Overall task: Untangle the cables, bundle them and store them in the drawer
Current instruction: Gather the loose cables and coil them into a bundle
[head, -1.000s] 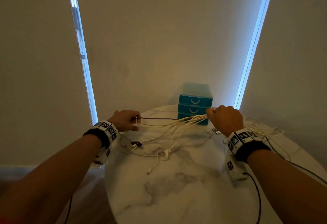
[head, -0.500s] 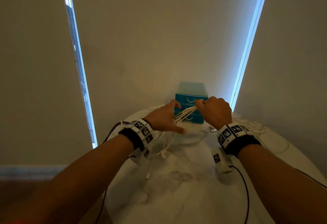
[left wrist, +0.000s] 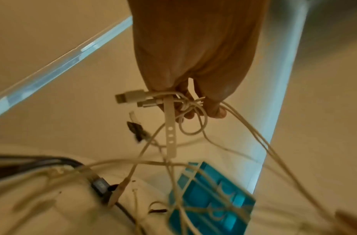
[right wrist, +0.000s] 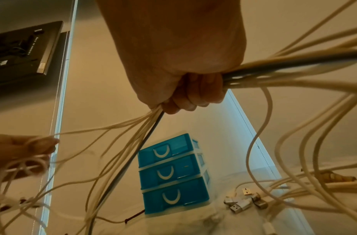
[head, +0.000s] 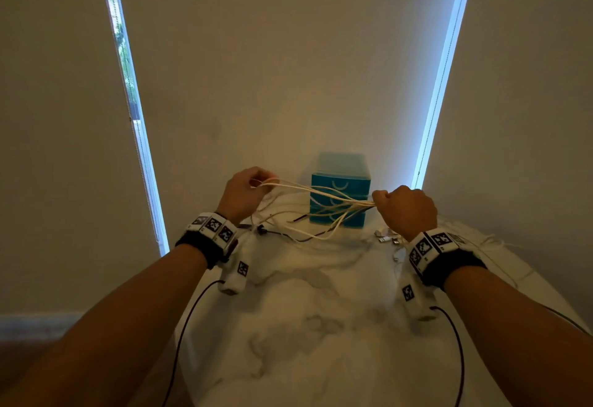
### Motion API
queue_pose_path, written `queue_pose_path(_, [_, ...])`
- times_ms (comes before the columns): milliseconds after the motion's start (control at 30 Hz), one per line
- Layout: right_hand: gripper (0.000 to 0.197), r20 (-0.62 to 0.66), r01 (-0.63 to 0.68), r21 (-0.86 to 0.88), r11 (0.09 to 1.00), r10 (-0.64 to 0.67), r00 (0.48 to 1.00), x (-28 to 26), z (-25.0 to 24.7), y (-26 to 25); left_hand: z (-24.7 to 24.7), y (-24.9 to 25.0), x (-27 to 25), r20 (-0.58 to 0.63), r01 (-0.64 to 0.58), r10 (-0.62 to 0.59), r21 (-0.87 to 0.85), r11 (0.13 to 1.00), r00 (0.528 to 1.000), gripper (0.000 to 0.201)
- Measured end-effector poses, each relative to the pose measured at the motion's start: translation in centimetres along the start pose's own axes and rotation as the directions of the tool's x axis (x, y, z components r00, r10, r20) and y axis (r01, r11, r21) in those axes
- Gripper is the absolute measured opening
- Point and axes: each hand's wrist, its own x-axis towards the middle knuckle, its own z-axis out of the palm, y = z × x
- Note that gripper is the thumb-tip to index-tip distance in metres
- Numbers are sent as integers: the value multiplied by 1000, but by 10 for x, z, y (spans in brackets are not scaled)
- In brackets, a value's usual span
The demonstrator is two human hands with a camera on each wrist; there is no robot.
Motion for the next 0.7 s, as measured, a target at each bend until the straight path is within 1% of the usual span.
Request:
queue_pose_path(67, [56, 0, -2, -1, 1000, 2, 1000, 0, 0, 0, -7, 8, 0, -5, 37, -39, -202, 979, 999, 14])
queue_pose_path(100, [56, 2, -4, -5, 1000, 4, 1000, 0, -2, 1, -10, 11, 0, 6, 55, -56, -270, 961, 998, 18])
queue_pose_path(133, [55, 7, -11, -11, 1000, 11, 1000, 2, -4, 2, -14, 13, -1, 48, 92, -81, -325, 941, 996, 21])
queue_pose_path(167, [55, 15, -25, -10, 1000, 25, 1000, 2, -6, 2, -17, 11, -1, 128, 143, -103, -358, 923, 986, 22])
queue_pose_path(200, [54, 26, -42, -10, 999, 42, 999, 3, -8, 4, -21, 11, -3, 242, 192, -110, -346, 918, 964, 21])
queue_pose_path(233, [54, 35, -60, -9, 998, 60, 998, 5, -10, 5, -25, 8, -2, 366, 217, -107, -274, 937, 924, 18])
queue_pose_path(267, [53, 38, -77, -8, 997, 77, 996, 6, -12, 7, -28, 7, -4, 493, 220, -105, -181, 959, 863, 14])
queue_pose_path(300, [53, 34, -87, -7, 996, 87, 996, 7, -13, 8, -31, 6, -5, 593, 208, -116, -90, 974, 797, 10])
queue_pose_path(333, [53, 30, -87, -9, 996, 87, 996, 8, -14, 9, -33, 7, -7, 666, 210, -139, -27, 977, 733, 15])
queue_pose_path(367, [53, 31, -85, -14, 996, 86, 996, 8, -15, 9, -33, 7, -8, 702, 231, -189, 36, 972, 687, 34])
queue_pose_path(400, [53, 34, -84, -15, 996, 84, 996, 8, -15, 9, -33, 7, -9, 705, 262, -254, 100, 960, 662, 56])
queue_pose_path(433, [53, 31, -86, -9, 996, 87, 996, 6, -16, 8, -33, 8, -9, 682, 258, -310, 180, 949, 663, 76])
queue_pose_path(467, [53, 30, -87, -3, 996, 87, 996, 5, -15, 7, -33, 5, -8, 644, 210, -341, 274, 939, 685, 88])
queue_pose_path(500, [53, 32, -82, 5, 997, 82, 996, 3, -14, 5, -33, -1, -4, 609, 145, -363, 378, 914, 705, 93])
queue_pose_path(533, [53, 34, -70, 10, 997, 70, 997, 3, -13, 3, -33, -6, -1, 582, 81, -386, 480, 874, 716, 94])
queue_pose_path(567, [52, 35, -59, 10, 998, 59, 998, 3, -12, 2, -33, -13, 5, 556, 36, -415, 567, 823, 720, 93])
queue_pose_path(600, [51, 39, -47, -5, 999, 47, 998, 3, -12, 2, -34, -19, 9, 514, 11, -440, 641, 767, 736, 87])
queue_pose_path(667, [46, 62, -20, -81, 997, 25, 998, 4, -15, 6, -38, -28, 12, 430, -39, -450, 755, 654, 783, 65])
queue_pose_path(700, [45, 69, -17, -99, 995, 24, 997, 4, -17, 7, -40, -34, 11, 407, -58, -430, 777, 627, 805, 52])
